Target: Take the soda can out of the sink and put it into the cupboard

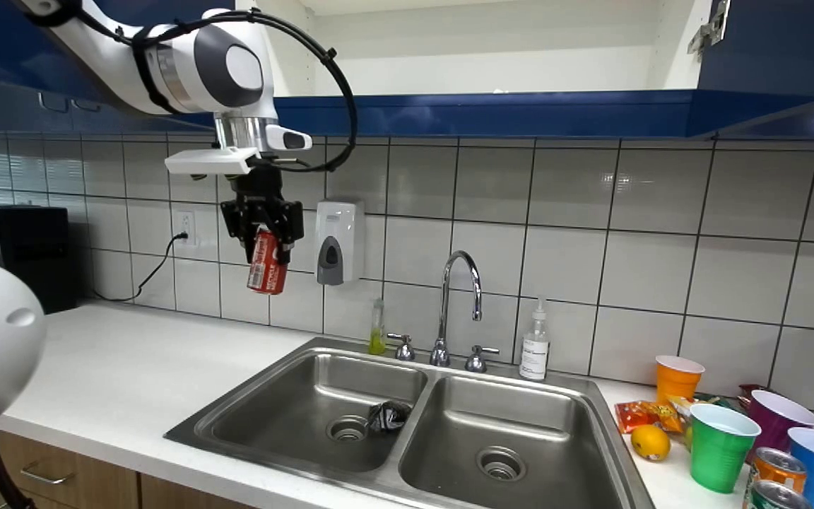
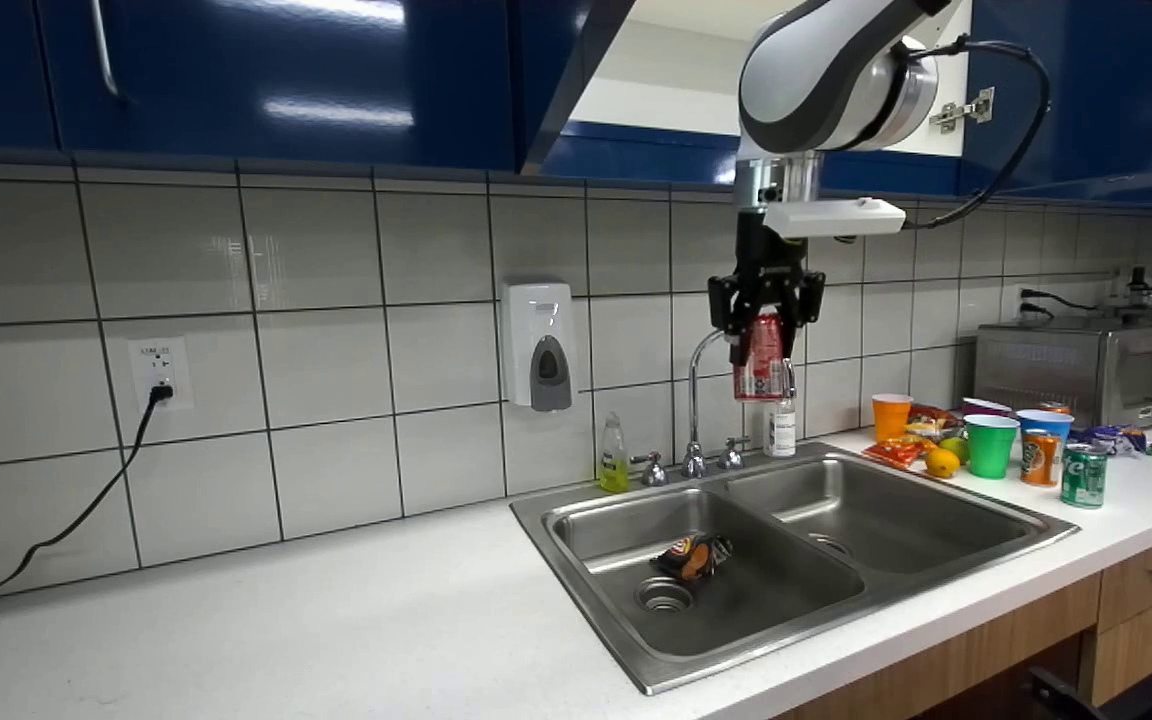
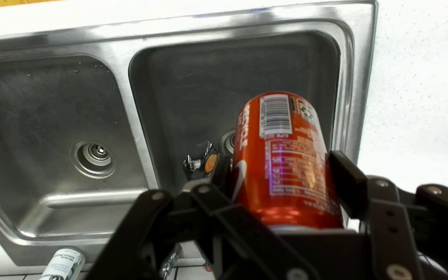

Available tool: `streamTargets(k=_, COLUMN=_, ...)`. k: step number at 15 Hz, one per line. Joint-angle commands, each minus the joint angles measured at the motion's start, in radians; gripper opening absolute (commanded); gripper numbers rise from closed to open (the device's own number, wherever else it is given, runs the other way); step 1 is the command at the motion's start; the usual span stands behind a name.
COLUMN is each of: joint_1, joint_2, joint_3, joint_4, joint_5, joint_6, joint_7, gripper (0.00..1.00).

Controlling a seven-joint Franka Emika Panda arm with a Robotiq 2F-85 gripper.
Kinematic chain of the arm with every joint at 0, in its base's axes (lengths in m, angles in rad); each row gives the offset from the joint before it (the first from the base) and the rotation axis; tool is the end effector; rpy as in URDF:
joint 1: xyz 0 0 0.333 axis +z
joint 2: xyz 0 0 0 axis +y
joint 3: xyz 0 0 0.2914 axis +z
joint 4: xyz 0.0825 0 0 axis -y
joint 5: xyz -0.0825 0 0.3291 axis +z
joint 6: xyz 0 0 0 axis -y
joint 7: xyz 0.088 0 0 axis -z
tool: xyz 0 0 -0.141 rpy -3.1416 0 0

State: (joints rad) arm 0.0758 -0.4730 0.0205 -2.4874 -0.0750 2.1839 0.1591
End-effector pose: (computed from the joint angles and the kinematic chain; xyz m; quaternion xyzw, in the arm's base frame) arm 0.3826 0.0322 0.4393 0.9957 -0.0131 0.0885 0.0261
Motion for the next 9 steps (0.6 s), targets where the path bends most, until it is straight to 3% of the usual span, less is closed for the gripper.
streamTargets(k=1, joint_1=-0.033, joint_2=-0.027, joint_3=0.03, joint_4=0.053, joint_5=-0.001, joint_6=-0.063, joint_7=0.012, gripper=0.4)
streamTargets(k=9, joint_1=-0.033, joint_2=-0.024, joint_3=0.035, joint_4=0.132, joint_5=-0.001, joint_6=-0.121, joint_7=0.01, gripper=0.4)
